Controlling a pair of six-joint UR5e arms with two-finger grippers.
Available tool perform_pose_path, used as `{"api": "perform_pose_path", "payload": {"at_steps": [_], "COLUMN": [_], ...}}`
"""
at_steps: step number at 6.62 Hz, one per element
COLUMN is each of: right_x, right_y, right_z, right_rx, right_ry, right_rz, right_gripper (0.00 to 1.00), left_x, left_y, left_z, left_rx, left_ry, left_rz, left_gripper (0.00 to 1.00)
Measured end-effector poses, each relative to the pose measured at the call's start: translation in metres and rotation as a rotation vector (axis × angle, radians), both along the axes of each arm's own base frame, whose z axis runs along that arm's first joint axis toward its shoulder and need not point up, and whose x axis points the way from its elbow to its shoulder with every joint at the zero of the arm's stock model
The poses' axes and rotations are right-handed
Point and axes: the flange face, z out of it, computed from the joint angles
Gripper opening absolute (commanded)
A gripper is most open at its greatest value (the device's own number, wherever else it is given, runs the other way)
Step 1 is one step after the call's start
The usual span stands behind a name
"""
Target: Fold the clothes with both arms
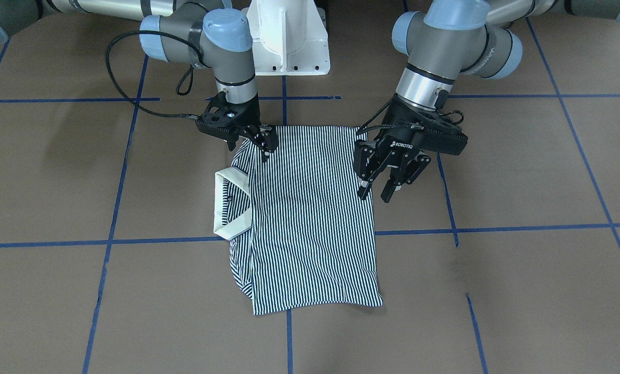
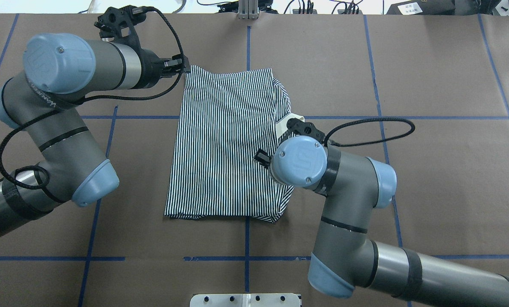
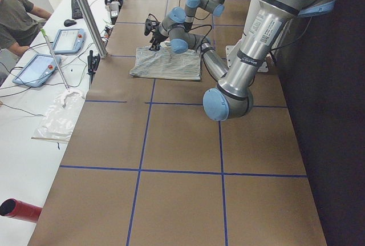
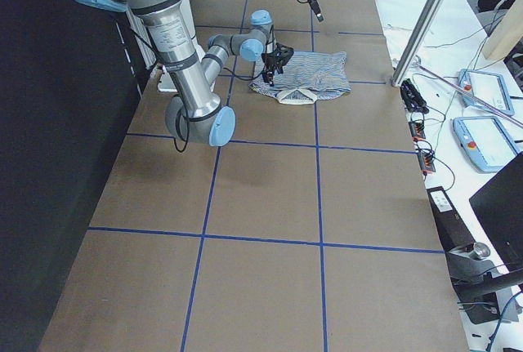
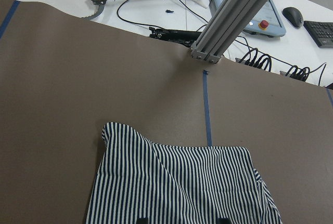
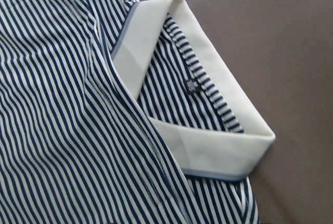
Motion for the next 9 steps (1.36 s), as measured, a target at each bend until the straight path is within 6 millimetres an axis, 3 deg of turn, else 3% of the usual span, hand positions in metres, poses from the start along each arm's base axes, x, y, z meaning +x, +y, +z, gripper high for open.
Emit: {"api": "perform_pose_path", "payload": {"at_steps": [2, 5, 7, 9], "right_x": [-0.024, -0.036, -0.040, -0.041], "right_y": [0.048, 0.076, 0.087, 0.089], "right_z": [0.008, 0.022, 0.033, 0.033], "right_rx": [-0.101, -0.152, -0.161, -0.163], "right_ry": [-0.035, -0.034, -0.018, -0.018], "right_rz": [0.136, 0.171, 0.163, 0.159], "right_gripper": [0.83, 0.73, 0.00, 0.00], "left_x": [0.000, 0.001, 0.002, 0.002], "left_y": [0.000, 0.000, 0.000, -0.001], "left_z": [0.003, 0.005, 0.005, 0.005], "left_rx": [-0.003, -0.014, -0.026, -0.029], "left_ry": [-0.002, 0.001, 0.008, 0.010], "left_rz": [0.000, -0.004, -0.008, -0.009], "left_gripper": [0.54, 0.54, 0.54, 0.54]}}
